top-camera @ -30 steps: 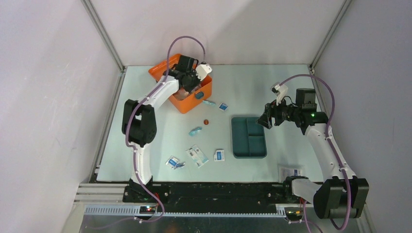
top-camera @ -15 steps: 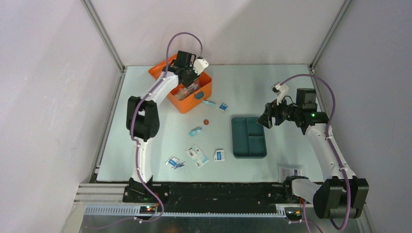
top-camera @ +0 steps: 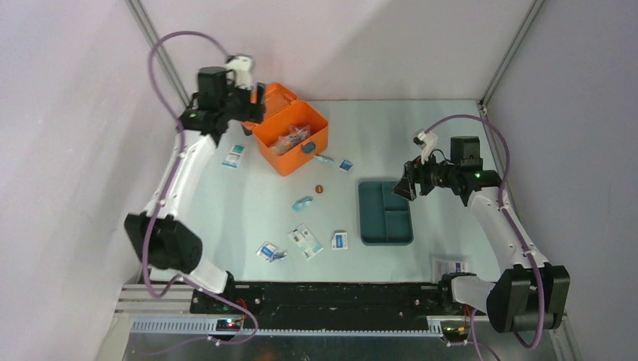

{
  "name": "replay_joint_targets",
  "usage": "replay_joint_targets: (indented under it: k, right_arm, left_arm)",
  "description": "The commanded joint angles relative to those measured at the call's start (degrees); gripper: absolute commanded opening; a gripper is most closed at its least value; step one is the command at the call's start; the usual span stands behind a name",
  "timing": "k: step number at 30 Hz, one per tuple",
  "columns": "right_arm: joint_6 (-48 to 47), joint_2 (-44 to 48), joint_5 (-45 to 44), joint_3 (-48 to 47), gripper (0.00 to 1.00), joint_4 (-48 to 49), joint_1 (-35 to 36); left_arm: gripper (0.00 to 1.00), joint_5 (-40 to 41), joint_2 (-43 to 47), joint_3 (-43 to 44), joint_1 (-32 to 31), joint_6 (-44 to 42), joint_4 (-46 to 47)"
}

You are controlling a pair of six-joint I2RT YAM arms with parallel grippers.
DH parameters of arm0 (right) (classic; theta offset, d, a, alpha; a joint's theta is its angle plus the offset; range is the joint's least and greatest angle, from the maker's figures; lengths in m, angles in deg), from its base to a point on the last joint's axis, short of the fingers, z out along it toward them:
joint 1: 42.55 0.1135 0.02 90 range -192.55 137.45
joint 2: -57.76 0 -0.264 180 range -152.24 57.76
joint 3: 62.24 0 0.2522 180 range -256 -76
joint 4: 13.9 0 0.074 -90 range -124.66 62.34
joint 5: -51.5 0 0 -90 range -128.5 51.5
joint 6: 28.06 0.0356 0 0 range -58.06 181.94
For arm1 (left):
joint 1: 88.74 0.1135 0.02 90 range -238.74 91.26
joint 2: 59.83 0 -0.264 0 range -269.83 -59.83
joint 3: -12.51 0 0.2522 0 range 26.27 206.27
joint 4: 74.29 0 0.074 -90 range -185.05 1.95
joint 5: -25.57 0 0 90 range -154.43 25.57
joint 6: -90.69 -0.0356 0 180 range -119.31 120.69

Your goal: Organize the medicine kit

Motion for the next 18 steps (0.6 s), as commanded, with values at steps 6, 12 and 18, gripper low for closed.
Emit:
replay_joint_targets:
  k: [6, 12, 18]
  right_arm:
    - [-0.9, -0.3, 1.2, -2.7, 0.73, 0.3, 1.0]
    - [-1.1, -3.0, 0.8, -4.2, 0.74, -0.2, 2.7]
    - [-2.0, -8.2, -8.6, -8.6, 0.73, -2.1, 9.1]
  left_arm:
    - [0.99, -2.0, 16.8, -16.8, 8.0, 17.5, 7.7]
    - [1.00, 2.2, 18.6, -30.8, 8.3, 21.6, 16.8]
    - [1.00, -9.9, 20.6, -36.1, 9.6, 28.8, 20.9]
